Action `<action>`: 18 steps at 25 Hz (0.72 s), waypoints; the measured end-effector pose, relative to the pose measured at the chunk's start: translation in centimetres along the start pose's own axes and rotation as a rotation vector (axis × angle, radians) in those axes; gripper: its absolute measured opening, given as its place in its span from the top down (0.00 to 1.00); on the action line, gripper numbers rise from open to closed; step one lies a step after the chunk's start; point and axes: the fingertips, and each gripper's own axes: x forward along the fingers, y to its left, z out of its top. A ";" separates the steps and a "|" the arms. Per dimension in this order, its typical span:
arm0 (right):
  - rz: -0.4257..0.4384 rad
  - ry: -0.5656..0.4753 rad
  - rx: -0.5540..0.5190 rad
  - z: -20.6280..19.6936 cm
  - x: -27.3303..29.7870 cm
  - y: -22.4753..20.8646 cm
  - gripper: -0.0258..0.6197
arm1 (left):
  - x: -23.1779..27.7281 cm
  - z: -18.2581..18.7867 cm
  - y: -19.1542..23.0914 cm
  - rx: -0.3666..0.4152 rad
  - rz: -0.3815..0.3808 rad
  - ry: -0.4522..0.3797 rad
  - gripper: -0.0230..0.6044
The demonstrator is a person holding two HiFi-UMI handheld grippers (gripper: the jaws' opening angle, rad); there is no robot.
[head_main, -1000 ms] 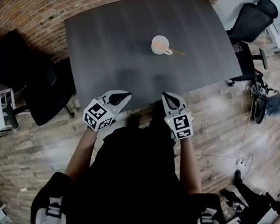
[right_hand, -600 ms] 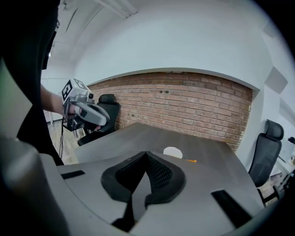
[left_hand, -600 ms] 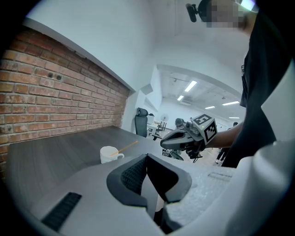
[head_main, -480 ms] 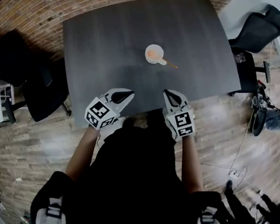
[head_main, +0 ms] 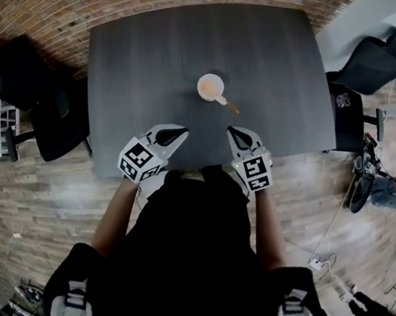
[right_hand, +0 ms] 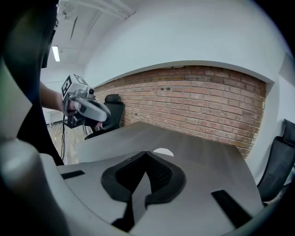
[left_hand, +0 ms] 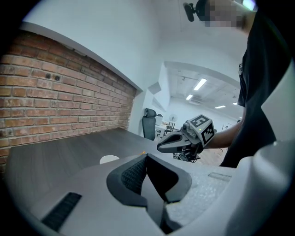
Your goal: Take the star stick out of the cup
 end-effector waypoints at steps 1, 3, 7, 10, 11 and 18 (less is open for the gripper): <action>0.014 -0.001 -0.007 0.0 0.1 -0.6 0.96 | 0.4 0.2 0.1 -0.006 0.017 -0.005 0.96; 0.041 -0.002 -0.019 0.1 0.8 -1.6 0.96 | 0.6 0.5 0.4 -0.018 0.053 -0.012 0.96; 0.091 0.011 -0.054 0.0 2.7 -2.8 0.96 | 0.6 0.6 1.0 -0.047 0.119 -0.015 0.96; 0.122 0.009 -0.073 -0.1 3.9 -3.7 0.96 | 0.6 0.2 1.4 -0.071 0.167 -0.017 0.96; 0.131 0.006 -0.076 -0.1 4.3 -3.9 0.94 | 0.6 0.0 1.6 -0.078 0.182 -0.016 0.96; 0.171 0.024 -0.103 -1.1 6.5 -5.2 0.87 | 1.2 0.1 2.1 -0.104 0.248 -0.024 0.96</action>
